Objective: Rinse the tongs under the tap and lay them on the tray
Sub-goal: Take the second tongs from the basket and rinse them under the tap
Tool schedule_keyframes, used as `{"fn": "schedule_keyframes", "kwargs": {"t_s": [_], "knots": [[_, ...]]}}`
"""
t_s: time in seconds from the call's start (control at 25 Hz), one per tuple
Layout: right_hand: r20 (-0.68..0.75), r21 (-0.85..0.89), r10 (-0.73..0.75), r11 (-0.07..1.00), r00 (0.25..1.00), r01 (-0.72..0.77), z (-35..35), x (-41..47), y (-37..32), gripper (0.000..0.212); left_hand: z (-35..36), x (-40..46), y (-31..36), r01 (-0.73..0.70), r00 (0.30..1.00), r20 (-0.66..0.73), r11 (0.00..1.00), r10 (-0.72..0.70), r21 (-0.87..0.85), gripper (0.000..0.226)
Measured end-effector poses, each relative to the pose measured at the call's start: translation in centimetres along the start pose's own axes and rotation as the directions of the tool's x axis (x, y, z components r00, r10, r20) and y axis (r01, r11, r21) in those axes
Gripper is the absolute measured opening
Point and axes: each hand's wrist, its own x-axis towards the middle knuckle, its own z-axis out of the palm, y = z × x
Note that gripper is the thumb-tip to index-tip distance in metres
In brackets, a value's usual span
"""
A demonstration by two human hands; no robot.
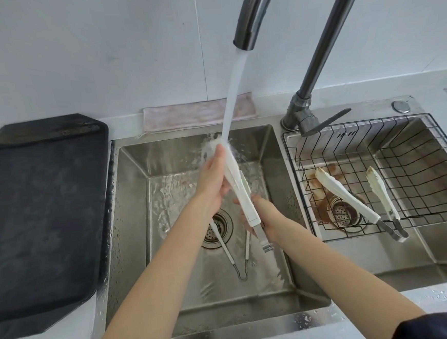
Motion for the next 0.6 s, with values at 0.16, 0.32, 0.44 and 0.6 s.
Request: {"fn": "schedule_keyframes", "kwargs": {"t_s": [0.16, 0.32, 0.44, 0.6], "knots": [[-0.014, 0.01, -0.044, 0.999, 0.999, 0.044, -0.2, -1.3, -0.4, 0.04, 0.2, -0.3, 0.9, -0.065, 0.989, 0.123, 0.992, 0.079, -0.11, 0.025], [-0.081, -0.04, -0.092, 0.995, 0.992, 0.089, -0.2, -2.6, -1.1, 0.042, -0.3, -0.5, 2.2, -0.059, 0.958, 0.263, 0.974, 0.117, -0.218, 0.025], [-0.153, -0.103, -0.217, 0.974, 0.964, 0.203, -0.1, -3.1, -1.6, 0.04, -0.5, -1.0, 2.9, -0.033, 0.934, 0.336, 0.967, 0.12, -0.252, 0.021], [-0.192, 0.035, -0.401, 0.91, 0.896, 0.414, -0.2, -3.0, -2.3, 0.039, -0.9, -1.5, 3.6, -0.018, 0.939, 0.328, 0.968, 0.102, -0.25, 0.006]]}}
